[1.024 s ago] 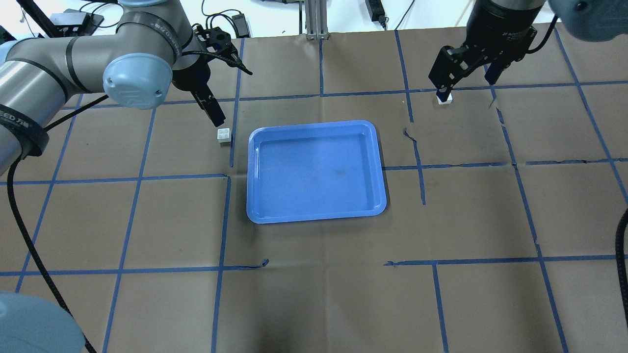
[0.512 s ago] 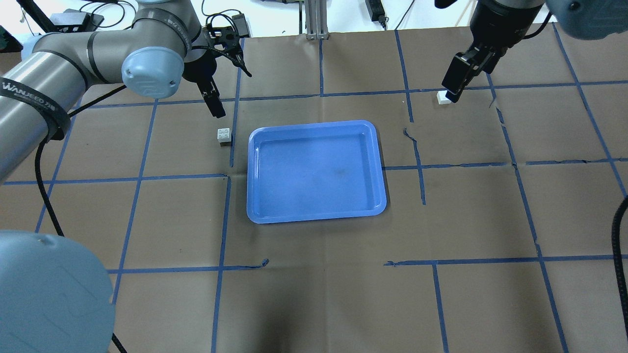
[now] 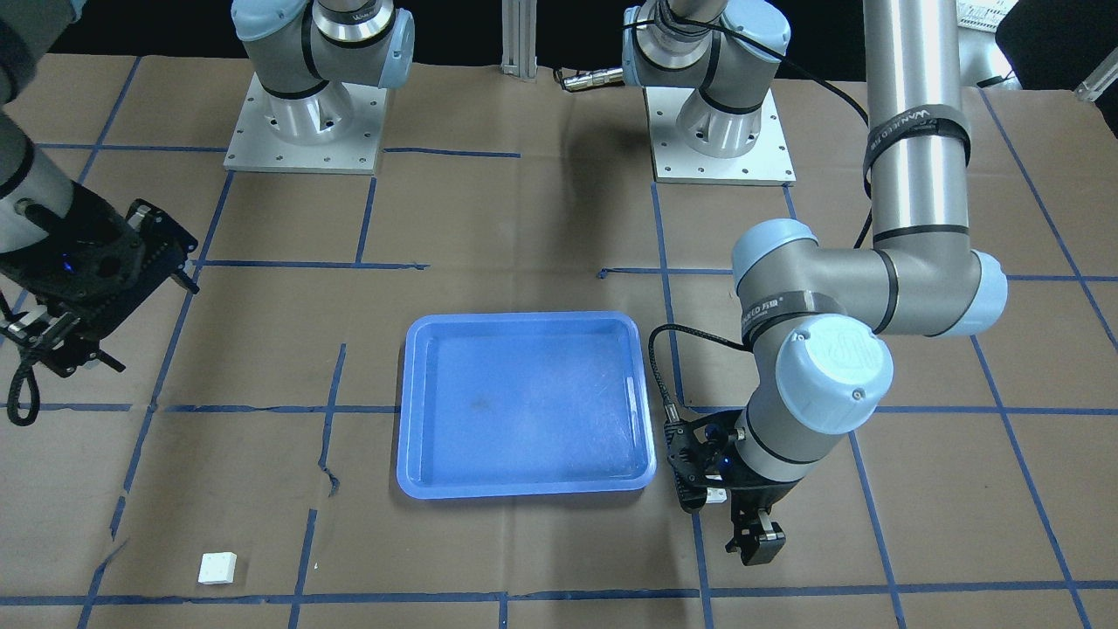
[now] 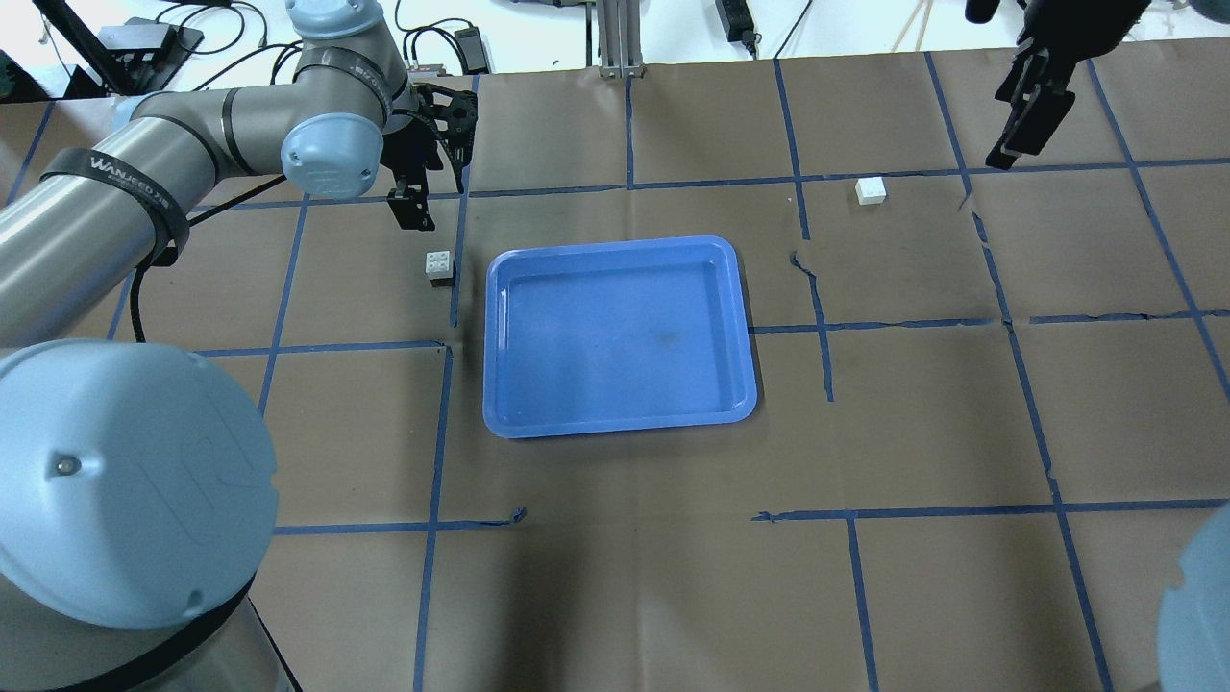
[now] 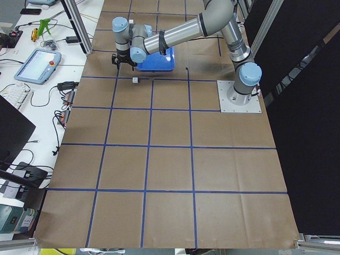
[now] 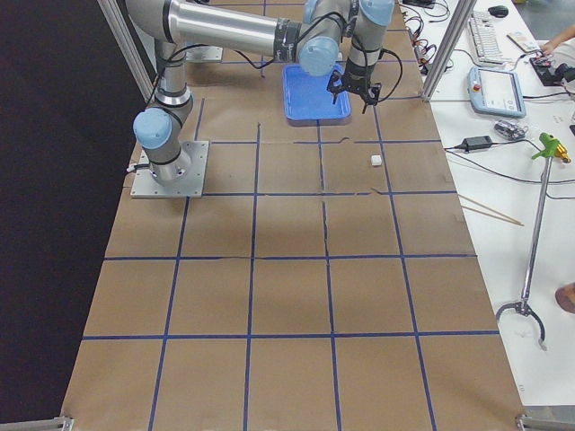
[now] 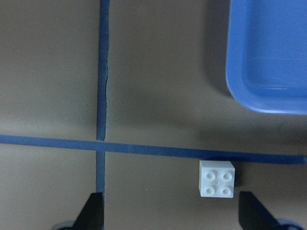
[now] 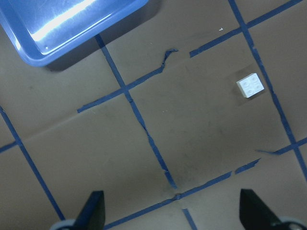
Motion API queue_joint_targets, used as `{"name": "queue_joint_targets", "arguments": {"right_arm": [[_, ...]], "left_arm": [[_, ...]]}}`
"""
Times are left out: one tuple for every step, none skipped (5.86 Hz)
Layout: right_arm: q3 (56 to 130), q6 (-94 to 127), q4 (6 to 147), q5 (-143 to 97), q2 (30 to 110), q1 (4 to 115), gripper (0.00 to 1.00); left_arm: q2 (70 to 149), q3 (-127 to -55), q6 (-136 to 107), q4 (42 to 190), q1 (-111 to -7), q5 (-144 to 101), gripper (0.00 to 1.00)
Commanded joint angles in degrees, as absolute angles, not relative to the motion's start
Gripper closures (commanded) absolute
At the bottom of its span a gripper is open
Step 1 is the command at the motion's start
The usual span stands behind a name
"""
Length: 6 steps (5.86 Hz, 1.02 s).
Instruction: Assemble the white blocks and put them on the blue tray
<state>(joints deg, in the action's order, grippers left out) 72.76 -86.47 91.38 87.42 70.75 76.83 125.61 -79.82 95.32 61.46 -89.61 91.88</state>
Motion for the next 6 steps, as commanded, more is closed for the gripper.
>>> {"name": "queue_joint_targets", "arguments": {"right_arm": [[57.39,-98.30,91.06,87.19,59.56,76.11,0.00],[52.69,-104.44,91.23,87.19,55.50,76.11,0.00],[51.69,-106.94,91.40,87.01,53.02,75.94,0.00],[52.55,-109.31,91.49,83.97,52.65,75.85,0.00],[54.39,-109.51,91.58,83.24,52.39,75.85,0.00],[56.06,-109.51,92.02,80.27,51.51,75.85,0.00]], "left_arm": [[127.61,-78.93,97.65,63.02,-89.56,92.55,0.01],[128.75,-79.36,97.56,63.37,-89.47,92.64,0.01],[128.93,-80.93,97.47,64.07,-89.47,92.55,0.01],[128.94,-81.64,97.47,65.29,-89.47,92.64,0.01],[128.94,-82.09,97.38,65.30,-89.04,92.72,0.02],[128.94,-83.05,97.38,64.78,-88.42,92.38,0.09]]}}
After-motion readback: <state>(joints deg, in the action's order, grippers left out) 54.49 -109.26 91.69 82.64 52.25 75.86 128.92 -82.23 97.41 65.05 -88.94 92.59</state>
